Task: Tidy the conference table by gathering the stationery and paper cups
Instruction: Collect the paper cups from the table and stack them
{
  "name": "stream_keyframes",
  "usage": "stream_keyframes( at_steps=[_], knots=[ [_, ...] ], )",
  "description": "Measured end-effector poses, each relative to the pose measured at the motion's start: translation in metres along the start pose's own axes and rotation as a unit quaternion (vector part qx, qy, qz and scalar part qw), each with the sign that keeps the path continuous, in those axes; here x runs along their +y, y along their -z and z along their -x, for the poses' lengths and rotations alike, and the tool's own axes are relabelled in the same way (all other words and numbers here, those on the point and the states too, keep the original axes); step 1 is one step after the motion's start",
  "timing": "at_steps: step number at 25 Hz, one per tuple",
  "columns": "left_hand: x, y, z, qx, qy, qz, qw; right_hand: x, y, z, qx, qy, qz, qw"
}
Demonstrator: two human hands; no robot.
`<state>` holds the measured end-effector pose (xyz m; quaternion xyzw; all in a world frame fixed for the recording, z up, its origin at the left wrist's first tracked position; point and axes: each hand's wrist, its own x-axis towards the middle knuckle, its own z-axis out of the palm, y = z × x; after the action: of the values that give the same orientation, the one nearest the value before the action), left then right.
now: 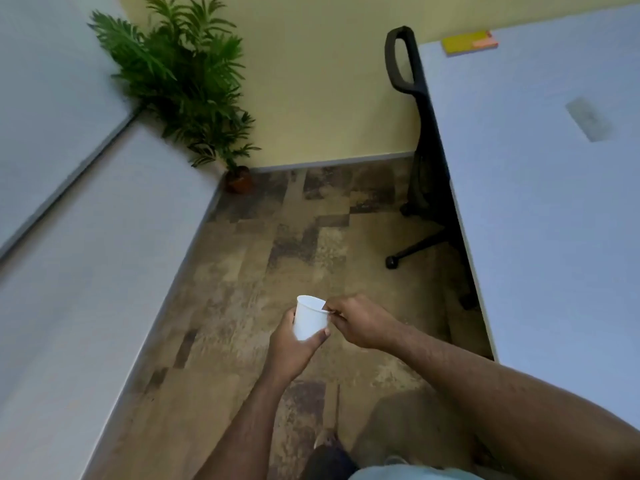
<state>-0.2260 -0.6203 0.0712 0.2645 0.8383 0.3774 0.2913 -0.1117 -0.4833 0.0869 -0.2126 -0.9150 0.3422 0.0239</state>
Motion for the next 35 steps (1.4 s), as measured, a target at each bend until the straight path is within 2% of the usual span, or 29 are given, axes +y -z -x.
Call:
stream_keyframes(
  at_steps=[4,8,12,18,21,23,25,28,30,33,35],
  knots=[
    [0.038,-0.014,-0.113,-0.099,-0.089,-0.049,0.990,0.045,0.032,-0.053,0.081,-0.082,0.023,0.993],
    [0.100,-0.031,-0.215,-0.222,-0.175,-0.094,0.955,0.076,0.072,-0.092,0.179,-0.193,0.008,0.965],
    [0.173,-0.068,-0.282,-0.296,-0.261,-0.114,0.912,0.101,0.123,-0.113,0.275,-0.281,-0.025,0.919],
    [0.256,-0.175,-0.322,-0.373,-0.310,-0.089,0.870,0.171,0.192,-0.100,0.364,-0.366,-0.052,0.855],
    [0.296,-0.244,-0.340,-0.406,-0.311,-0.112,0.852,0.235,0.231,-0.083,0.432,-0.408,-0.054,0.803],
    [0.324,-0.291,-0.353,-0.418,-0.300,-0.168,0.841,0.281,0.262,-0.067,0.473,-0.442,-0.058,0.760],
    [0.355,-0.338,-0.370,-0.430,-0.319,-0.278,0.797,0.329,0.294,-0.052,0.484,-0.484,-0.053,0.727],
    [0.396,-0.409,-0.402,-0.449,-0.336,-0.478,0.676,0.403,0.335,-0.032,0.452,-0.544,-0.029,0.706],
    [0.414,-0.447,-0.415,-0.452,-0.331,-0.553,0.617,0.446,0.356,-0.019,0.430,-0.579,-0.019,0.692],
    [0.425,-0.493,-0.427,-0.432,-0.336,-0.604,0.579,0.504,0.379,-0.009,0.397,-0.615,0.001,0.682],
    [0.427,-0.514,-0.427,-0.426,-0.330,-0.606,0.585,0.533,0.391,-0.008,0.384,-0.632,0.011,0.673]
  ],
)
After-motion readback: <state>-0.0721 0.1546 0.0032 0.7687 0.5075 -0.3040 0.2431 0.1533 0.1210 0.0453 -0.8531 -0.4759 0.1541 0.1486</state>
